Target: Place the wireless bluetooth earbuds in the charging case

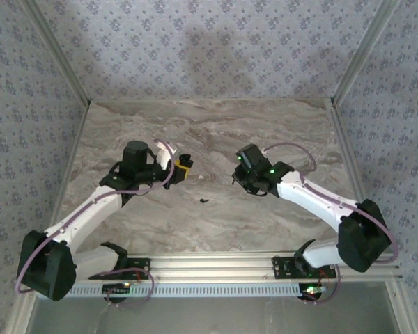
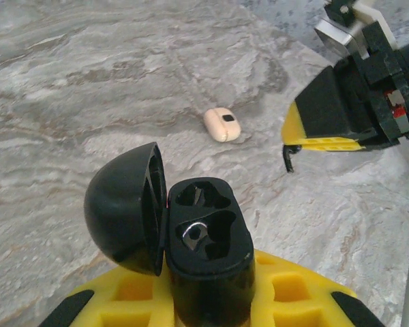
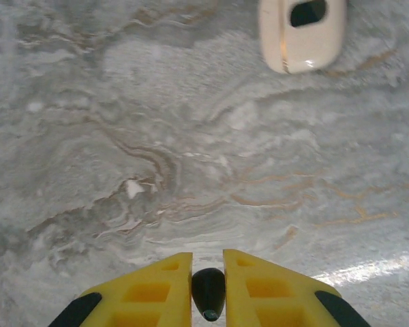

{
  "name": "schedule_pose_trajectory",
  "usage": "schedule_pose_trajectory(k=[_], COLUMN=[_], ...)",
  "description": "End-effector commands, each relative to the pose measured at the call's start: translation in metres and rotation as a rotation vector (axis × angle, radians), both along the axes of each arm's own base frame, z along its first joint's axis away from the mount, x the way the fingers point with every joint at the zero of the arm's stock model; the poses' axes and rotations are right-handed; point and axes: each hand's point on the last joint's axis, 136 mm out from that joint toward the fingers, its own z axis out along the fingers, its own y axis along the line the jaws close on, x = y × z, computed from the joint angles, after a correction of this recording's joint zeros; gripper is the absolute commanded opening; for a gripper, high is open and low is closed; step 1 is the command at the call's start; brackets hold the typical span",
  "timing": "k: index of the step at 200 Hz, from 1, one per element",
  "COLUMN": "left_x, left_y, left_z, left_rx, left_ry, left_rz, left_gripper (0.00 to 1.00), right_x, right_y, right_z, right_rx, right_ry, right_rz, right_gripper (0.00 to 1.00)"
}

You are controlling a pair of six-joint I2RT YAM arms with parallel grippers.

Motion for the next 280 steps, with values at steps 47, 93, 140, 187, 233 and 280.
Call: schedule_pose_trajectory(k=[47, 93, 140, 187, 233, 280], left_x=[-0.005, 0.004, 0.009, 0.016, 0.024, 0.025], left_y=[-0.042, -0.063, -0.079, -0.086, -0.088, -0.091], left_z=[0.010, 0.014, 0.029, 0.042, 0.054, 0.063], left_rx=[-0.030, -0.026, -0.056, -0.085, -0.111, -0.130], left_ry=[-0.116, -0.152, -0.180, -0.198, -0.218, -0.232], left_rz=[-0.174, -0.226, -0.245, -0.233, -0.207, -0.218], left_gripper=[0.14, 0.14, 0.13, 0.13, 0.13, 0.14], right_x=[0.013, 0.022, 0.027, 0.028, 0.024, 0.028], right_y=[0.008, 0.021, 0.048, 0.065, 0.063, 0.058], right_z=[0.092, 0.138, 0.160, 0.162, 0.168, 0.171], right_rx=[-0.026, 0.009, 0.101, 0.136, 0.138, 0.124], right_ry=[-0.313, -0.445, -0.487, -0.500, -0.514, -0.541], right_rz=[0.183, 0.244, 0.312, 0.365, 0.372, 0.364], right_gripper=[0.19, 0.19, 0.19, 0.19, 0.19, 0.19])
